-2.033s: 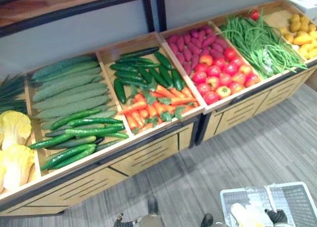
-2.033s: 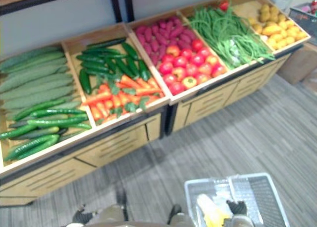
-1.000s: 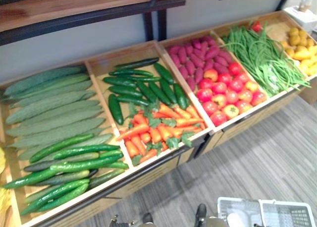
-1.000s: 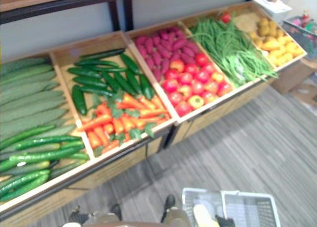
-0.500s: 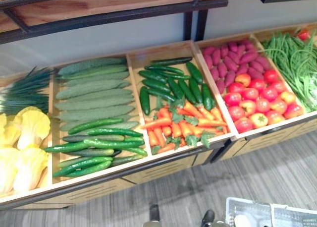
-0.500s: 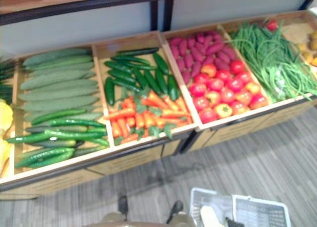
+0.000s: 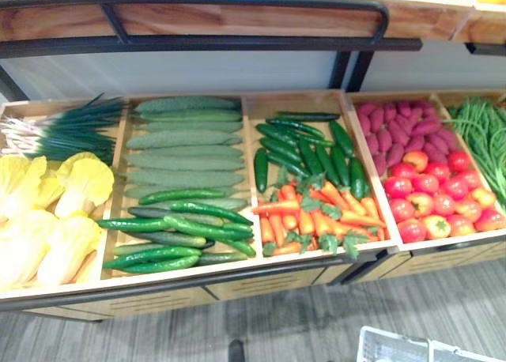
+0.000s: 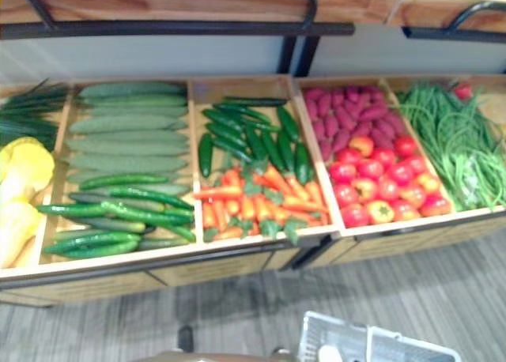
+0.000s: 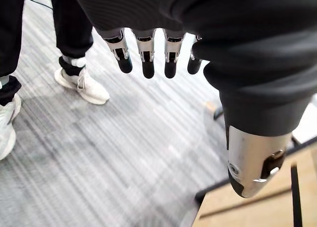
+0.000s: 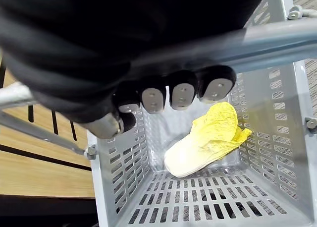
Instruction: Pick vegetable in the basket
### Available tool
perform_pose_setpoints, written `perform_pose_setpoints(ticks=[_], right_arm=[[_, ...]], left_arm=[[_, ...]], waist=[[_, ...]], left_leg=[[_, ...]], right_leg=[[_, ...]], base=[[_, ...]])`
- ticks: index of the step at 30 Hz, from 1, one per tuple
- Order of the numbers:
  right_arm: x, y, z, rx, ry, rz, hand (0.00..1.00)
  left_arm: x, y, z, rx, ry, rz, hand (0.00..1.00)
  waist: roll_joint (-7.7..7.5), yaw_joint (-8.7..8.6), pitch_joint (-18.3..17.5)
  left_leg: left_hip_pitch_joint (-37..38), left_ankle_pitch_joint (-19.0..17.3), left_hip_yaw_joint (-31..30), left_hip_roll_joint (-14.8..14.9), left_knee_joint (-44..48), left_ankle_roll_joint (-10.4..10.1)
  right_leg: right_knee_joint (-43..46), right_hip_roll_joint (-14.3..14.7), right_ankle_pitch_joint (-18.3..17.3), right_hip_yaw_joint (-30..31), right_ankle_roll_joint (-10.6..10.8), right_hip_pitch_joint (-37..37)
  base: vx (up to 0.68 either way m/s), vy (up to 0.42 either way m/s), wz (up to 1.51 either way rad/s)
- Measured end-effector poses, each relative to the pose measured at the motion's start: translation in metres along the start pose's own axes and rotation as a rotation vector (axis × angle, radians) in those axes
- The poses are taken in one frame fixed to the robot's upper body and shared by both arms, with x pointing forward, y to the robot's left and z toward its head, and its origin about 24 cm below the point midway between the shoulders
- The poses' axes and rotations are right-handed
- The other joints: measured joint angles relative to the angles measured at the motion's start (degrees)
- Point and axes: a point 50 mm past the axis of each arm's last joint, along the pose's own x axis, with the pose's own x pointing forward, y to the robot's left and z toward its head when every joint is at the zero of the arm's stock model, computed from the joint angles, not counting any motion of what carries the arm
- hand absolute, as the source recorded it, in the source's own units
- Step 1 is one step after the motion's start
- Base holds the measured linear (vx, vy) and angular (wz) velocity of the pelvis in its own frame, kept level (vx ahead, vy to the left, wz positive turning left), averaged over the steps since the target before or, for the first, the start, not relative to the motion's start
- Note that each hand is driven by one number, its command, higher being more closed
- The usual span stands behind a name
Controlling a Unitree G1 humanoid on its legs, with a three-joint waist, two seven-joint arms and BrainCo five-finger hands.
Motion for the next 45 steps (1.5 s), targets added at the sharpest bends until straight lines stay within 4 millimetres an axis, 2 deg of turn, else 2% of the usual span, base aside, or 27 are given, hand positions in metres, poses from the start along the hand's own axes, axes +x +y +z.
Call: perform_pose_setpoints(ticks=[2, 5, 8, 10, 11, 12, 13, 16, 19, 21, 24, 30, 32, 34, 40, 45], right_arm=[[0.0, 0.0, -0.002, -0.003, 0.004, 0.003, 1.0], [0.0, 0.0, -0.003, -0.006, 0.009, 0.004, 1.0], [-0.001, -0.002, -0.01, -0.024, 0.022, 0.001, 1.0], [-0.002, -0.003, -0.014, -0.054, 0.023, 0.002, 1.0], [-0.003, -0.004, -0.016, -0.061, 0.025, -0.003, 1.0], [-0.003, -0.004, -0.014, -0.068, 0.017, -0.011, 1.0], [-0.003, -0.004, -0.014, -0.068, 0.015, -0.014, 1.0], [-0.002, -0.01, -0.01, -0.071, 0.0, -0.03, 1.0], [0.0, -0.014, 0.0, -0.074, -0.039, -0.041, 1.0], [0.002, -0.02, 0.01, -0.087, -0.073, -0.051, 1.0], [0.004, -0.027, 0.022, -0.098, -0.119, -0.066, 1.0], [0.006, -0.037, 0.039, -0.162, -0.18, -0.075, 1.0], [0.006, -0.038, 0.042, -0.17, -0.19, -0.068, 1.0], [0.006, -0.038, 0.044, -0.186, -0.2, -0.063, 1.0], [0.007, -0.045, 0.048, -0.194, -0.207, -0.08, 1.0], [0.007, -0.046, 0.048, -0.223, -0.211, -0.081, 1.0]], left_arm=[[0.007, 0.013, 0.009, -0.086, 0.017, 0.07, 0.0], [0.012, 0.022, 0.025, -0.172, -0.002, 0.136, 0.0], [0.007, 0.026, 0.07, -0.302, -0.162, 0.179, 0.0], [-0.015, 0.036, 0.126, -0.292, -0.475, 0.229, 0.0], [-0.022, 0.036, 0.138, -0.273, -0.554, 0.24, 0.0], [-0.036, 0.036, 0.159, -0.217, -0.706, 0.259, 0.0], [-0.042, 0.034, 0.167, -0.185, -0.763, 0.263, 0.0], [-0.077, 0.001, 0.194, -0.013, -1.007, 0.194, 0.0], [-0.104, -0.02, 0.201, 0.116, -1.194, 0.09, 0.0], [-0.129, -0.036, 0.208, 0.257, -1.405, -0.019, 0.0], [-0.155, -0.046, 0.215, 0.414, -1.646, -0.129, 0.0], [-0.203, -0.076, 0.195, 0.676, -1.959, -0.498, 0.0], [-0.213, -0.082, 0.189, 0.727, -2.011, -0.572, 0.0], [-0.223, -0.085, 0.182, 0.793, -2.076, -0.648, 0.0], [-0.243, -0.096, 0.178, 0.897, -2.159, -0.777, 0.0], [-0.254, -0.104, 0.173, 0.896, -2.163, -0.859, 0.0]], waist=[[-0.1, 0.02, -0.32], [0.31, -1.03, -0.63], [0.45, -1.0, -1.16], [0.52, -0.8, -2.09], [0.61, -0.75, -2.27], [0.87, -0.66, -2.3], [1.04, -0.52, -2.29], [2.1, 0.55, -2.47], [2.83, 0.63, -2.09], [3.47, 0.53, -1.68], [4.06, 0.58, -1.05], [5.5, 0.09, -0.17], [5.6, -0.08, -0.04], [5.73, -1.17, 0.22], [6.37, -1.4, 0.71], [6.53, -1.57, 0.84]], left_leg=[[0.23, -0.66, 0.66, 0.23, -0.01, -0.36], [0.09, -0.73, 0.67, 0.52, -0.01, -0.08], [-0.17, -0.56, 0.66, 0.85, -0.01, -0.11], [-0.92, -0.16, 0.49, 1.11, -0.01, -0.43], [-1.11, -0.03, 0.47, 1.1, -0.01, -0.44], [-1.09, 0.18, 0.39, 1.07, -0.01, -0.15], [-1.01, 0.18, 0.38, 1.05, -0.01, -0.14], [-0.88, 0.24, -0.28, 0.8, -0.01, -0.11], [-0.79, 0.24, -0.57, 0.78, -0.01, -0.1], [-0.71, 0.2, -0.28, 0.87, -0.02, -0.13], [0.03, -0.11, 0.95, 1.09, -0.02, -0.34], [0.8, -0.68, 2.77, 1.45, -0.02, -0.52], [0.83, -0.85, 3.68, 1.6, -0.01, -0.55], [0.94, -0.99, 4.02, 1.7, -0.01, -0.69], [1.38, -1.04, 6.02, 1.87, 0.01, -0.76], [2.08, -1.04, 7.48, 1.89, 0.0, -0.76]], right_leg=[[-0.38, 0.21, 0.06, 0.76, 0.14, 0.37], [-1.95, 1.2, 0.01, 1.81, 0.29, 0.79], [-2.3, 1.68, -0.03, 2.2, 0.34, 0.63], [-2.77, 2.25, 0.09, 2.21, 0.17, 0.31], [-2.83, 2.3, 0.11, 2.23, 0.15, 0.16], [-2.77, 2.27, 0.21, 2.24, -0.01, 0.18], [-2.62, 2.21, 0.2, 2.25, -0.04, 0.22], [-2.0, 1.95, -0.05, 2.1, -0.46, 0.21], [-1.99, 1.98, -0.07, 2.05, -0.48, 0.19], [-1.99, 2.05, -0.12, 2.32, -0.56, 0.06], [-1.91, 2.17, -0.16, 3.65, -0.62, -0.13], [-2.03, 2.51, -0.16, 5.69, -0.61, -0.7], [-2.05, 2.67, -0.12, 6.6, -0.54, -1.25], [-2.23, 2.81, 0.12, 6.92, -0.14, -1.29], [-2.48, 3.12, 0.21, 8.8, -0.05, -1.99], [-2.57, 3.19, 0.23, 10.1, -0.05, -2.12]], base=[[-0.09, 0.012, -0.17], [-0.07, -0.002, 0.01], [-0.01, -0.002, 0.01], [0.03, -0.027, 0.04], [0.06, -0.024, 0.04], [0.05, -0.012, 0.02], [0.08, -0.011, 0.03], [0.07, -0.003, 0.09], [0.03, -0.005, 0.04], [0.01, -0.005, -0.06], [0.0, -0.004, -0.2], [0.01, -0.005, -0.19], [0.04, -0.012, -0.21], [0.06, -0.018, -0.1], [0.04, -0.014, -0.16], [0.02, -0.008, -0.14]])
